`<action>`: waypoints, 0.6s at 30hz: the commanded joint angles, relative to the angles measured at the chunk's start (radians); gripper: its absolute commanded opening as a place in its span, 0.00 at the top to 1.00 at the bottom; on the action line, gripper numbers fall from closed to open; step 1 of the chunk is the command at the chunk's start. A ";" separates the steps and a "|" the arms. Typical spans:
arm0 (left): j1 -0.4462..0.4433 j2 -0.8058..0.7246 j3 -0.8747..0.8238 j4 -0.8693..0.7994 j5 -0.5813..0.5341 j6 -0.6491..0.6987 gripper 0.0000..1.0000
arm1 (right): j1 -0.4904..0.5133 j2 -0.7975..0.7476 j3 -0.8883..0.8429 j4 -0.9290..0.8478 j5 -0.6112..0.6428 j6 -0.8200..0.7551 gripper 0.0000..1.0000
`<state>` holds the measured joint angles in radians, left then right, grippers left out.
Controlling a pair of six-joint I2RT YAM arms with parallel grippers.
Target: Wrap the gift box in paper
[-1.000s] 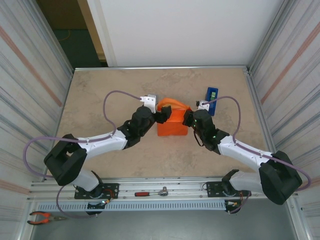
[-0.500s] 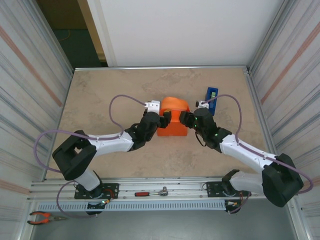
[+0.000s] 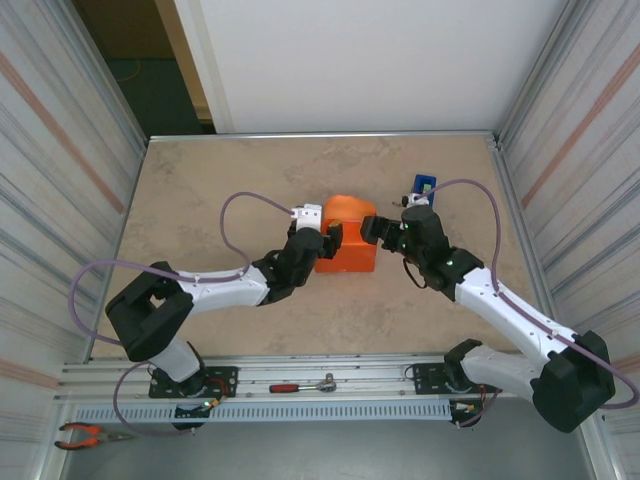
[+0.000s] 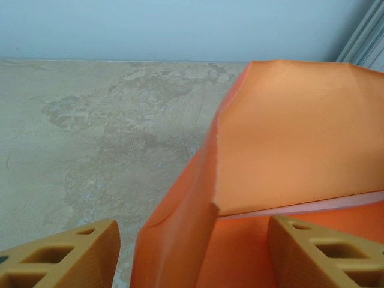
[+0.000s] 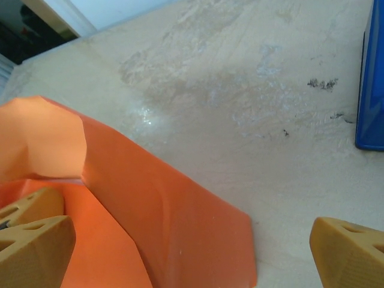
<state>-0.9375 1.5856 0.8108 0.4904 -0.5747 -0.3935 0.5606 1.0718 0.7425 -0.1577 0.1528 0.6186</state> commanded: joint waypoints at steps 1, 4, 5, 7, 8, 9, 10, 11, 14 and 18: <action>-0.005 0.000 0.003 -0.085 -0.044 0.005 0.35 | -0.005 0.004 -0.034 0.038 -0.020 -0.032 0.01; -0.006 0.002 0.002 -0.085 -0.044 0.008 0.35 | -0.005 0.042 -0.041 0.095 -0.007 -0.042 0.03; -0.004 0.003 0.004 -0.085 -0.041 0.008 0.35 | -0.005 0.057 -0.043 0.116 -0.007 -0.048 0.04; -0.003 0.006 0.007 -0.084 -0.040 0.010 0.35 | -0.004 0.091 -0.047 0.167 -0.006 -0.054 0.08; -0.004 0.008 0.007 -0.085 -0.037 0.010 0.35 | -0.002 0.105 -0.051 0.192 -0.005 -0.057 0.09; -0.004 0.009 0.010 -0.084 -0.034 0.011 0.35 | 0.001 0.119 -0.056 0.218 0.001 -0.060 0.11; -0.004 0.009 0.010 -0.085 -0.033 0.012 0.35 | 0.002 0.133 -0.060 0.237 0.008 -0.061 0.14; -0.005 0.008 0.010 -0.083 -0.031 0.014 0.35 | 0.005 0.144 -0.063 0.249 0.015 -0.063 0.17; -0.002 0.010 0.017 -0.075 -0.031 0.029 0.36 | 0.023 0.170 -0.072 0.261 0.065 -0.078 0.27; 0.009 0.016 0.030 -0.051 -0.002 0.047 0.46 | 0.070 0.177 -0.099 0.271 0.168 -0.101 0.36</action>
<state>-0.9360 1.5860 0.8227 0.4782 -0.5705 -0.3790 0.6052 1.2320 0.6743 0.1040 0.2249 0.5587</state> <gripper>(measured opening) 0.558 0.651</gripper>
